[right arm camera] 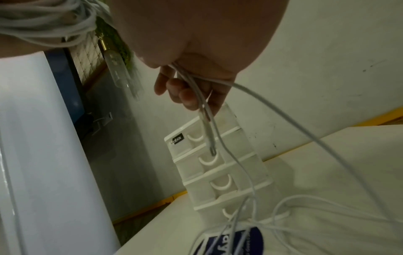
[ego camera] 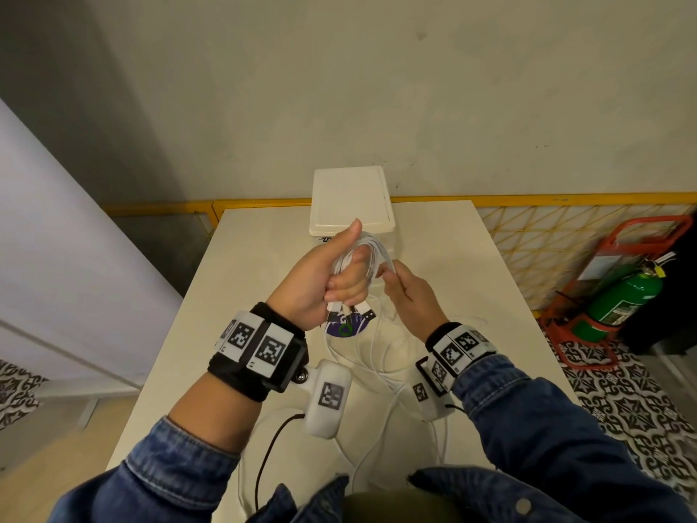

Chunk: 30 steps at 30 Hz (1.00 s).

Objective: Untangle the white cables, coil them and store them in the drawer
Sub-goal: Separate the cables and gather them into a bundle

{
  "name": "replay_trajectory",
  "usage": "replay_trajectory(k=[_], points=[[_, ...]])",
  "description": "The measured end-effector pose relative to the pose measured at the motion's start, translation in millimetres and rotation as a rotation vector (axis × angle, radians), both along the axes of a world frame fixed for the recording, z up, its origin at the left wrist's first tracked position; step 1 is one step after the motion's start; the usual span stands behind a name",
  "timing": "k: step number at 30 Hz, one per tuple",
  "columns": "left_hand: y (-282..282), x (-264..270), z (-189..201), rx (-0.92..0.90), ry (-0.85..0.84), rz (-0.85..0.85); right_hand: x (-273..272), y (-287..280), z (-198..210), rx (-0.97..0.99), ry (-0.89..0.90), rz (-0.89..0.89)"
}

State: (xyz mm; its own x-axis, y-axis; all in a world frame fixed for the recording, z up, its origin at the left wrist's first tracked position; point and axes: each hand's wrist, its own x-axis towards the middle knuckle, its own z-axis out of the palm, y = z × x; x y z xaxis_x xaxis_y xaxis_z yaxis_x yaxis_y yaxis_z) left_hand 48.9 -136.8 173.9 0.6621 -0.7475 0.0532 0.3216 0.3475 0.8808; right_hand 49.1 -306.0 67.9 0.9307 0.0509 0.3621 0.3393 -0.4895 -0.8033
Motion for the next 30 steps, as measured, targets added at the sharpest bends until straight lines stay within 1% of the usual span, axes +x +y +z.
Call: replay_trajectory(k=[3, 6, 9, 12, 15, 19, 21, 23, 24, 26, 28, 30], points=[[-2, 0, 0, -0.082, 0.05, 0.059, -2, 0, -8, -0.044, 0.039, -0.009], [0, 4, 2, -0.235, 0.088, 0.113, -9, 5, -21, -0.085, 0.124, -0.027], [3, 11, 5, -0.313, 0.111, 0.201, -16, 10, -28, 0.001, 0.18, -0.014], [6, 17, 5, -0.393, 0.121, 0.293, -17, 18, -26, 0.083, 0.212, 0.004], [8, 20, 6, -0.417, 0.105, 0.423, -17, 22, -22, 0.069, 0.221, -0.01], [12, 26, 5, -0.403, 0.104, 0.641, -20, 30, -16, 0.016, 0.224, 0.087], [14, 28, 3, -0.353, 0.081, 0.75, -23, 35, -11, -0.058, 0.213, 0.145], [15, 31, 1, -0.227, -0.001, 0.857, -25, 38, -2, -0.107, 0.171, 0.19], [15, 31, -2, -0.121, -0.08, 0.91, -26, 40, 6, -0.116, 0.148, 0.208], [14, 31, -6, 0.111, -0.295, 0.978, -26, 41, 24, -0.132, 0.096, 0.226], [11, 28, -9, 0.279, -0.502, 0.966, -25, 41, 44, -0.169, 0.033, 0.242], [6, 25, -10, 0.428, -0.69, 0.889, -23, 38, 60, -0.224, -0.017, 0.246]])
